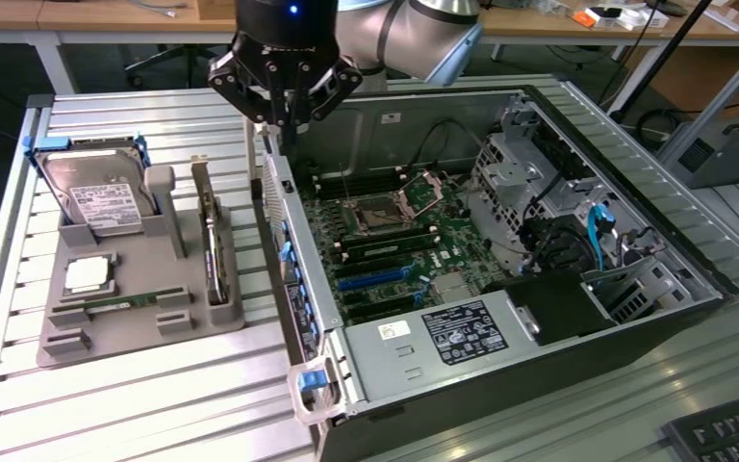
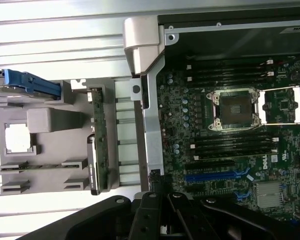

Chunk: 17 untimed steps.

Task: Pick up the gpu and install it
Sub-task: 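Reach for the gpu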

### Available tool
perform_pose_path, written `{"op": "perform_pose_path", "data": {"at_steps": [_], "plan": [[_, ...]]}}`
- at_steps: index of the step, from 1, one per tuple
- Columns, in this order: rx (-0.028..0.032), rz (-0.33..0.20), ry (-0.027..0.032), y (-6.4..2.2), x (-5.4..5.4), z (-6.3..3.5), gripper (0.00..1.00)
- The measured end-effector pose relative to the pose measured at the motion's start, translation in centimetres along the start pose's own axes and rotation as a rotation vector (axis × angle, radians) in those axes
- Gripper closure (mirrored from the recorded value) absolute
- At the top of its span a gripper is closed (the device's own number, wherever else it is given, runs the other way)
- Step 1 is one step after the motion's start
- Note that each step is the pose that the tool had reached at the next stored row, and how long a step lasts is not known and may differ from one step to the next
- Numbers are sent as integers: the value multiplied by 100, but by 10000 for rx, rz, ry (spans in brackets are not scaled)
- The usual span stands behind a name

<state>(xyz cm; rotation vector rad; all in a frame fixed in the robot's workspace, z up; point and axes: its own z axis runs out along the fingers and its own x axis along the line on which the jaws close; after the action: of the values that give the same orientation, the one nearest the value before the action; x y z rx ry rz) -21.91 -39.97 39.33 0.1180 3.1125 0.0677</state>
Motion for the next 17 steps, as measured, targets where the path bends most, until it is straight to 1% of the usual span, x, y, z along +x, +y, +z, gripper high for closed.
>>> {"op": "perform_pose_path", "data": {"at_steps": [17], "plan": [[0,0,1,-5,42,-2,89]]}}
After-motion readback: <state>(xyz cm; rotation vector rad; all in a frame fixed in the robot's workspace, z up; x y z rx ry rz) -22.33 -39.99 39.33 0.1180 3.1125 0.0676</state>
